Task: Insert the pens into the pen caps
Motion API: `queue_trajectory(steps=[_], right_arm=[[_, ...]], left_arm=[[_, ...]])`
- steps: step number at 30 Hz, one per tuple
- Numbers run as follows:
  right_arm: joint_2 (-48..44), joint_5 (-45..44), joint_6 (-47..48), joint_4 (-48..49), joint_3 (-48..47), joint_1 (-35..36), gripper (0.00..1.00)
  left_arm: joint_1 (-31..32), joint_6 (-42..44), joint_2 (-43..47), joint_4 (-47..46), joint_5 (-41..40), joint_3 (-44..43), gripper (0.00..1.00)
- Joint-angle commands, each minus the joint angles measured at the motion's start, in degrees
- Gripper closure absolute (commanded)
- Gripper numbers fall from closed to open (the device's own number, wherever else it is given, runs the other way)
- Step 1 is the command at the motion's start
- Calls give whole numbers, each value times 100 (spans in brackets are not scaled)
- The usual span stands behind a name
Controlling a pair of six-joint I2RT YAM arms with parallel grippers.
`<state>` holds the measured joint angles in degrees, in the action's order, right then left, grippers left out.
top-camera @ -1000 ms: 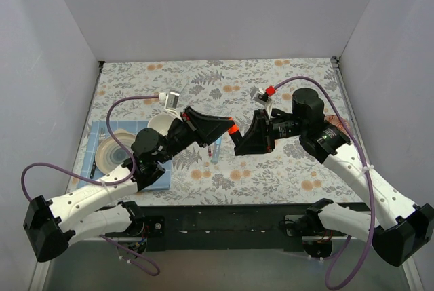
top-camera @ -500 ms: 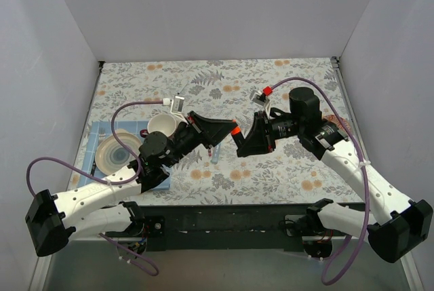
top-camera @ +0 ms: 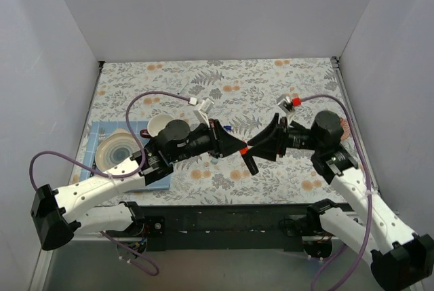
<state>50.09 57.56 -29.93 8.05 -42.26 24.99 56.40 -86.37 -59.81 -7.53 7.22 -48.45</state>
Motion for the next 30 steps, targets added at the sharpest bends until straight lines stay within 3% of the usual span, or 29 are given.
queue_trajectory(steps=[1,5,8,13,16,25,30], right_arm=[[-1305,-1271,-486,426,1262,-109,26],[-2763,-1800,-549,-802,1870,-109,14],[-3240,-2169,-549,-1533,1774,-100,11],[-3400,-2792,-356,-2316,1309,-109,10],[-3242,-3065,-92,-2641,1072,-100,11],[-3075,-3084,-179,-2388,1220,-100,11],[-3031,-3137,-101,-2379,1238,-109,12]], left_arm=[[-243,505,-477,1596,897,-726,100],[-436,744,-969,2114,404,-1210,100],[-656,665,-1225,2124,79,-1167,100],[-1017,612,-1919,1992,201,-1009,100],[-1078,1120,-2340,2010,165,-1079,100],[-1166,1975,-4168,2827,25,-2107,100],[-1237,1896,-4609,2731,-54,-2353,93]])
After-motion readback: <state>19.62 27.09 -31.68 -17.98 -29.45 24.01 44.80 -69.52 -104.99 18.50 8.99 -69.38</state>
